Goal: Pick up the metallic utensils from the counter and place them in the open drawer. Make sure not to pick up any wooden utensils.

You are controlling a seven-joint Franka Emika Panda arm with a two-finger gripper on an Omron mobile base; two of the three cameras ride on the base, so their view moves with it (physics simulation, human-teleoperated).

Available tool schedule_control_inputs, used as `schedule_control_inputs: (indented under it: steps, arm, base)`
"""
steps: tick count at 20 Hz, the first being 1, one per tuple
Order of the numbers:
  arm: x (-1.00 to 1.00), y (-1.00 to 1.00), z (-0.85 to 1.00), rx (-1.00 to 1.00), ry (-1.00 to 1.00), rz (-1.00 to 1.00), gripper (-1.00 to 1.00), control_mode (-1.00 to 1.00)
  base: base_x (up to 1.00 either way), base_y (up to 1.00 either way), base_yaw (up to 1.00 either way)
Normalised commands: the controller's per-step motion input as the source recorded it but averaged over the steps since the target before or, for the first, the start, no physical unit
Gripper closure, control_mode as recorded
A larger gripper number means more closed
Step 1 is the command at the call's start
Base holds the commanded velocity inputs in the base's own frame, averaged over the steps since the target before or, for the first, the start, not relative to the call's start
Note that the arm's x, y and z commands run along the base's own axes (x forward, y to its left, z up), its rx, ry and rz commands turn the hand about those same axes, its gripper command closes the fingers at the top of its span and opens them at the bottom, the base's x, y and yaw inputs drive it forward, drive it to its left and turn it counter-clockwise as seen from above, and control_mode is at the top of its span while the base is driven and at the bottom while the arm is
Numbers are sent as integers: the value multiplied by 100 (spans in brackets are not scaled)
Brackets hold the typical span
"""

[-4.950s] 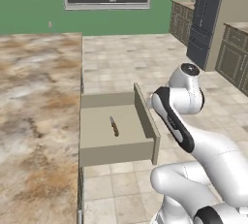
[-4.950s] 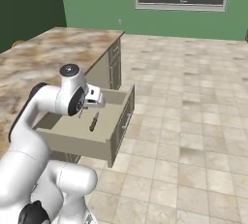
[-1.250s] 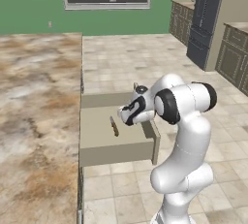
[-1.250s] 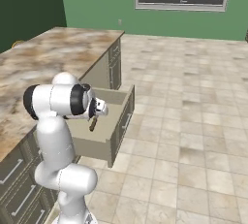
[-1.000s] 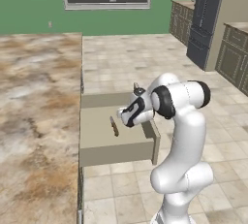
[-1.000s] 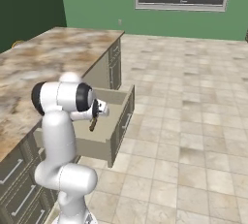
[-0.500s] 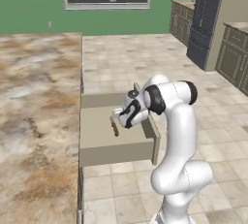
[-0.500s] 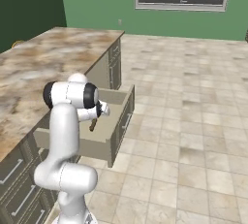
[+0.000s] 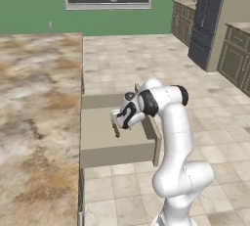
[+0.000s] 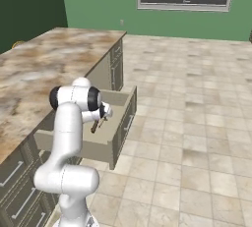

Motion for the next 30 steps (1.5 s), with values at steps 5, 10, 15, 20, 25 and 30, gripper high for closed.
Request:
schedule_control_inputs:
  steps: [5, 10, 15, 20, 25, 30]
  arm:
    - [5, 0, 30, 0, 0, 0, -100, -100]
    - [-14, 0, 71, 0, 0, -2, -100, -100]
    - [-61, -20, 90, 0, 0, -4, -100, -100]
    - [-88, -30, 100, 0, -1, -1, -100, -100]
    - [-100, -37, 100, 0, -5, 0, -100, -100]
    - [-100, -20, 100, 0, -6, 0, -100, -100]
  base:
    - [0, 0, 0]
    - [0, 0, 0]
    - [0, 0, 0]
    - [0, 0, 0]
    - [0, 0, 0]
    - [0, 0, 0]
